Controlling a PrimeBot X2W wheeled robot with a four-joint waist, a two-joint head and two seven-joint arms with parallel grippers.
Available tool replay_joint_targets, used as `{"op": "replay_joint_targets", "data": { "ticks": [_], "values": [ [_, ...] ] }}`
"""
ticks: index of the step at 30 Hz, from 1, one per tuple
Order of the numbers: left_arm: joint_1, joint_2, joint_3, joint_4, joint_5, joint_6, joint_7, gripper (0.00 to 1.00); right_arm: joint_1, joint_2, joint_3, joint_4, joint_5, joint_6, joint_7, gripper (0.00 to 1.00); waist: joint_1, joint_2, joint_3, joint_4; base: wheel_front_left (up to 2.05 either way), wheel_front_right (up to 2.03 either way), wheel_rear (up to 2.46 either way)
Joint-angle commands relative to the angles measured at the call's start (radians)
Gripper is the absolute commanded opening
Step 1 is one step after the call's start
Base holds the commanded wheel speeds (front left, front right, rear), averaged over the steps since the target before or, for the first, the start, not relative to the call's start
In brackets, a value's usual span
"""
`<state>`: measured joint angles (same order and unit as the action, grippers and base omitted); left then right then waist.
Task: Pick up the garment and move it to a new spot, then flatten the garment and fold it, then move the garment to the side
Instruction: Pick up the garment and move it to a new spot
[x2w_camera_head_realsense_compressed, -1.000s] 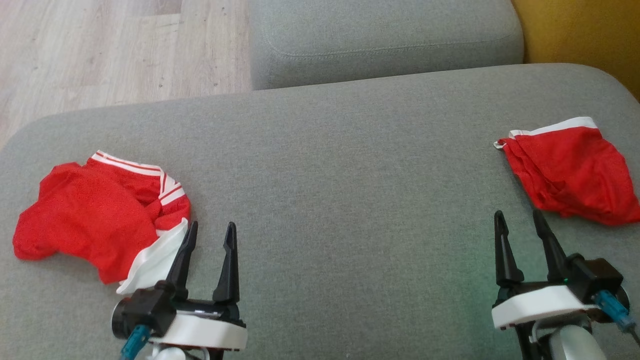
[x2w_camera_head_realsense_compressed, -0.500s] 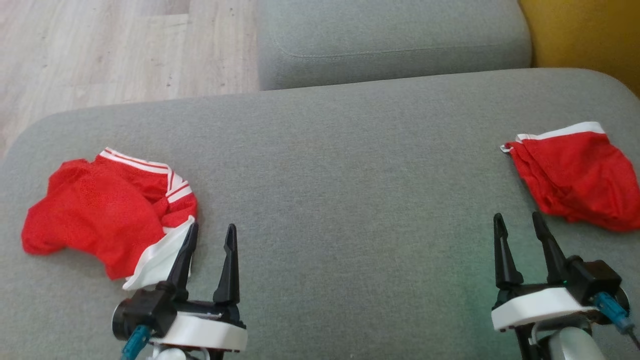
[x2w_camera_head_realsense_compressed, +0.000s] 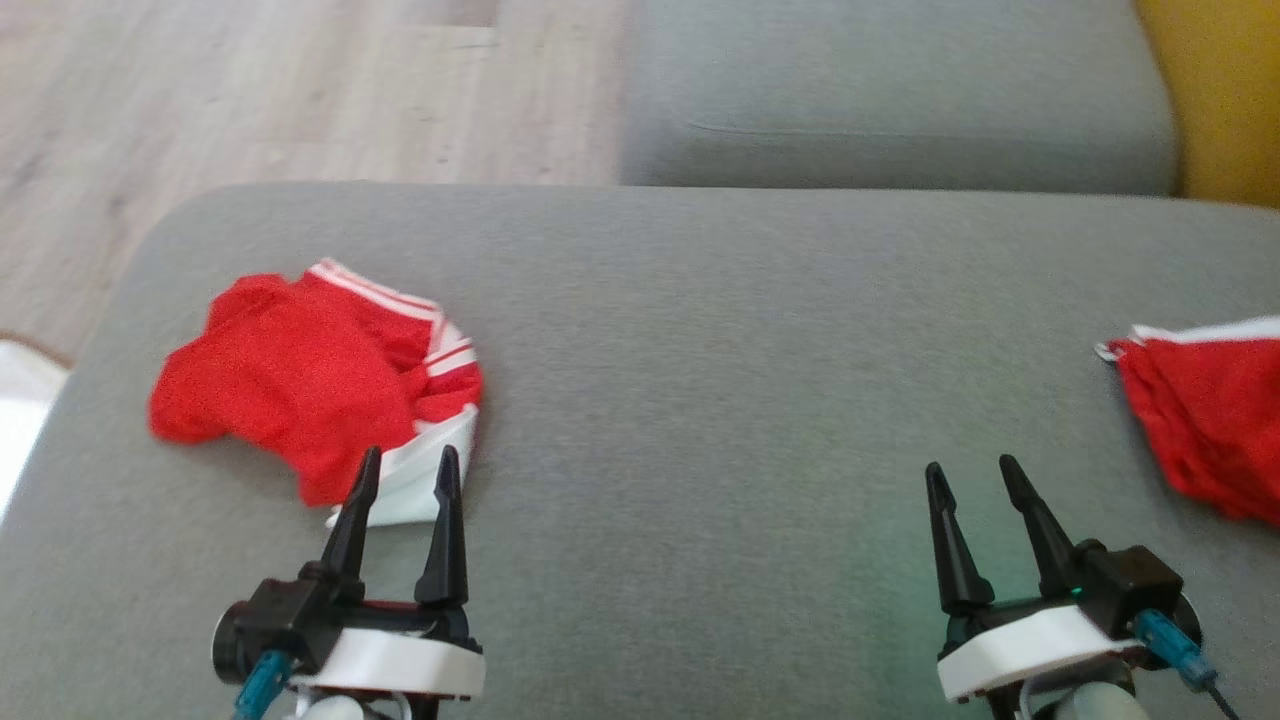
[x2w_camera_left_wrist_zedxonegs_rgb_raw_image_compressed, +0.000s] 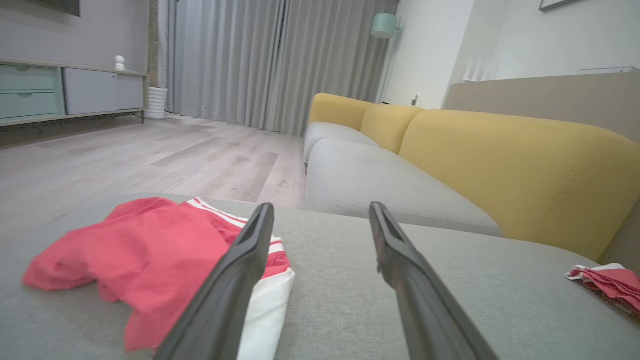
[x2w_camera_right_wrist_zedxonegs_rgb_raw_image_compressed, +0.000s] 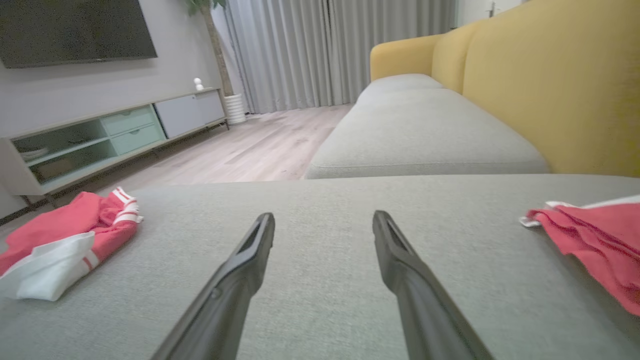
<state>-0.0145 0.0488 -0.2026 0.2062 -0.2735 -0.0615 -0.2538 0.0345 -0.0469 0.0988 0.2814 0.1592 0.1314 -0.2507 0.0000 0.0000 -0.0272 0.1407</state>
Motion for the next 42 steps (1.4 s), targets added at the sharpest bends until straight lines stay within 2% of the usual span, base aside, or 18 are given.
{"op": "replay_joint_targets", "data": {
  "ticks": [1,14,19,23,26,31,37,42],
  "values": [
    [-0.027,0.001,0.038,-0.033,-0.001,0.003,-0.008,1.0,-0.023,-0.003,0.029,-0.037,0.012,-0.001,-0.011,1.0,0.0,0.0,-0.011,0.049,0.0,0.0,0.0],
    [-0.005,0.001,0.089,-0.016,0.04,-0.015,-0.008,1.0,-0.006,-0.003,0.089,-0.033,0.065,-0.001,-0.011,1.0,0.0,0.0,-0.033,0.2,0.0,0.0,0.0],
    [-0.016,0.001,0.119,-0.013,0.058,-0.027,-0.008,1.0,-0.009,-0.003,0.104,-0.031,0.082,-0.001,-0.011,1.0,0.0,0.0,-0.023,0.22,0.0,0.0,0.0],
    [-0.056,0.016,0.144,0.002,0.084,-0.04,-0.008,1.0,-0.022,-0.003,0.104,-0.038,0.083,-0.001,-0.011,1.0,0.0,0.0,0.01,0.209,0.0,0.0,0.0],
    [-0.121,0.051,0.16,0.036,0.096,-0.049,-0.008,1.0,-0.039,-0.003,0.092,-0.043,0.073,-0.001,-0.011,1.0,0.0,0.0,0.048,0.187,0.0,0.0,0.0],
    [-0.31,0.145,0.159,0.161,0.103,-0.06,0.019,1.0,-0.081,-0.003,0.065,-0.062,0.05,-0.001,-0.011,1.0,0.0,0.0,0.13,0.137,0.0,0.0,0.0],
    [-0.588,0.26,0.085,0.343,0.085,-0.068,0.203,1.0,-0.137,-0.003,0.037,-0.083,0.03,-0.001,-0.011,1.0,0.0,0.0,0.232,0.071,0.0,0.0,0.0],
    [-0.759,0.333,-0.008,0.504,0.008,-0.069,0.381,1.0,-0.177,-0.003,0.041,-0.099,0.026,-0.001,-0.011,1.0,0.0,0.0,0.299,0.017,0.0,0.0,0.0]
  ]
}}
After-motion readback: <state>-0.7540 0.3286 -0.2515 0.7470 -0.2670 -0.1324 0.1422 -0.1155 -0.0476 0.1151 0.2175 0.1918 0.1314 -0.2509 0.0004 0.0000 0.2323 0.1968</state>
